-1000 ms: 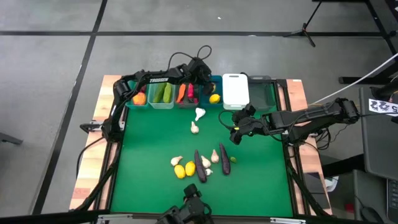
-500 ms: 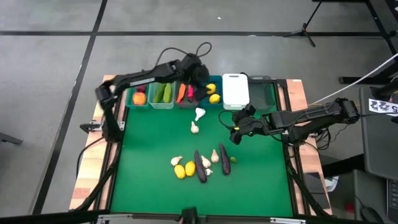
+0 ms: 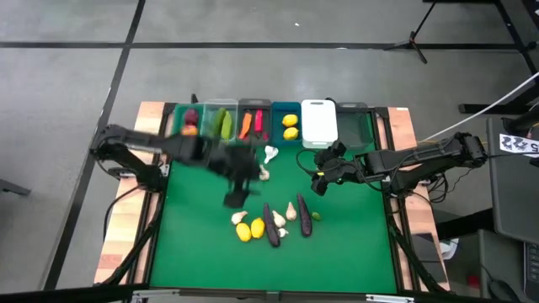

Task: Sort produce into baskets
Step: Put the lemon into the blue bin

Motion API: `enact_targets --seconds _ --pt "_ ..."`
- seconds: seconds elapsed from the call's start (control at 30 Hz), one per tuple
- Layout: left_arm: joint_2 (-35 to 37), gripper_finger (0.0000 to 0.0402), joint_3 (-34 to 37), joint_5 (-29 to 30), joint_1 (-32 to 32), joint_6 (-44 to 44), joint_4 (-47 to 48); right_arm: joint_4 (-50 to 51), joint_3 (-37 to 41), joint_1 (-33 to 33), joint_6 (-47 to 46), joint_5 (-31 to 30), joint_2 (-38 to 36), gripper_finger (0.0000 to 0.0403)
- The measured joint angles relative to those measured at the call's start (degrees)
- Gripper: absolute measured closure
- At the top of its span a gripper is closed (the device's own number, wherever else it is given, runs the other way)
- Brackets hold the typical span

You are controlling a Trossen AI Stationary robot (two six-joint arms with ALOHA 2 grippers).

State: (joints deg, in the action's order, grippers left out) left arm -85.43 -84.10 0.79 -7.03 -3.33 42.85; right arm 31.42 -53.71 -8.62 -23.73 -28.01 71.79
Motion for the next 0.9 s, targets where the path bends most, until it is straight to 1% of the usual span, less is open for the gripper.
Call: enact_targets --seconds 0.1,0.17,0.27,0.33,0.43,0.53,0.73,0.9 --pt "-0.29 0.0135 3.46 4.47 -7.91 4.92 -1.41 -0.01 0.0 0.02 0.01 0.09 0.0 0.0098" --pt "-0.67 0.0135 6.86 6.94 -12.26 7.93 -5.59 -0.07 0.0 0.0 0.01 0.11 0.0 0.0098" --pt "-1.08 0.0135 13.16 9.3 -16.81 11.4 -12.04 -0.61 -0.02 0.01 0.0 0.12 -0.02 0.0098" --pt "-1.09 0.0135 16.99 10.57 -18.7 13.68 -16.78 -0.76 -0.02 0.0 0.01 0.13 -0.02 0.0098" --pt "-1.07 0.0135 22.98 11.09 -20.02 15.81 -24.44 -1.4 -0.02 0.0 -0.01 0.13 -0.02 0.0098" --pt "-1.07 0.0135 28.45 11.11 -20.48 15.1 -30.05 -1.58 -0.02 0.01 -0.01 0.14 -0.02 0.0098" --pt "-1.07 0.0135 36.36 11.02 -20.33 14.35 -34.34 -1.51 -0.02 0.0 -1.29 0.17 -0.02 0.0098" --pt "-1.07 0.0135 41.48 8.24 -20.37 14.28 -42.6 -1.43 -0.02 0.0 -1.51 0.18 -0.02 0.0098"
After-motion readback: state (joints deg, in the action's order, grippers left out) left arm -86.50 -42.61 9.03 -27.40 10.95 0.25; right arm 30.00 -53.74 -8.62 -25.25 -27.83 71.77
